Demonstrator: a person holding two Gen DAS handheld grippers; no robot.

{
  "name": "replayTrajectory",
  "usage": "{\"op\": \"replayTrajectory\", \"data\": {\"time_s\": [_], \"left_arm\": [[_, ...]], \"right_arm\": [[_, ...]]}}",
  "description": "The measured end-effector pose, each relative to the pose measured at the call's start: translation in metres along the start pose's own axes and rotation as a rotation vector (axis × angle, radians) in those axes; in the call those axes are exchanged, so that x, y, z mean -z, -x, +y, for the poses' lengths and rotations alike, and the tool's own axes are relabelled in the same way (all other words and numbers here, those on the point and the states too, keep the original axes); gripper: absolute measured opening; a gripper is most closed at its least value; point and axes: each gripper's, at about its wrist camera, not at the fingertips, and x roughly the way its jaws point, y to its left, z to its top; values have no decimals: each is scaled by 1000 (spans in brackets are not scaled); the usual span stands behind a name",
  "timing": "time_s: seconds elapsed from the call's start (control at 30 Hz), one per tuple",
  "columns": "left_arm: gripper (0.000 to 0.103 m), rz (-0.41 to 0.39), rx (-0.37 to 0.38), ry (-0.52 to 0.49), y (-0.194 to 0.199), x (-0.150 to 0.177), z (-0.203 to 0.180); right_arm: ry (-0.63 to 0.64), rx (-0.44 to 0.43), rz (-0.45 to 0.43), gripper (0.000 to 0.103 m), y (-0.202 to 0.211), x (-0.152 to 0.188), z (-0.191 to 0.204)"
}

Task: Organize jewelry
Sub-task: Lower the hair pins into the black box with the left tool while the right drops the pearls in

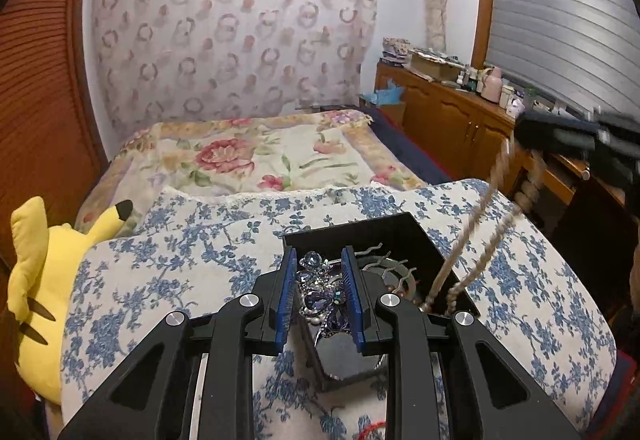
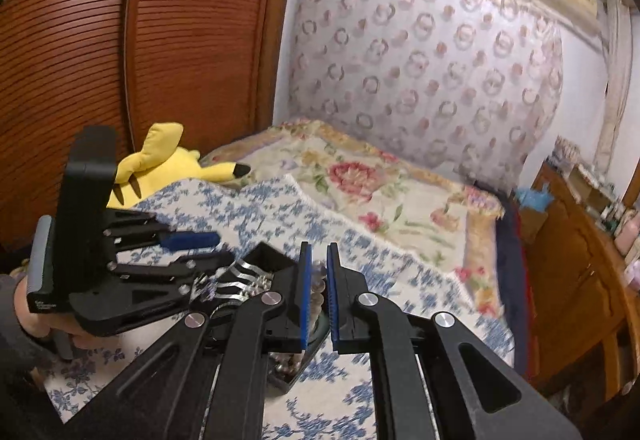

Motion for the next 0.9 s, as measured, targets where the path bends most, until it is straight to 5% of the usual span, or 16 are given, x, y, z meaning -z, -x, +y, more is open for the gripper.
{"op": "replayTrajectory", "data": {"time_s": [0.1, 0.2, 0.67, 0.9], "left_arm": [[22, 17, 3, 6, -15, -1, 0], [22, 33, 0, 5, -26, -2, -1], [22, 75, -21, -24, -52, -3, -12], [51, 55, -13, -38, -30, 1, -16]], "right_arm": [[-15, -6, 13, 11, -8, 7, -2], [-50, -23, 16, 33, -12, 11, -9], [-54, -47, 8, 33, 2, 37, -6], [-73, -81, 19, 33, 9, 59, 1]]}}
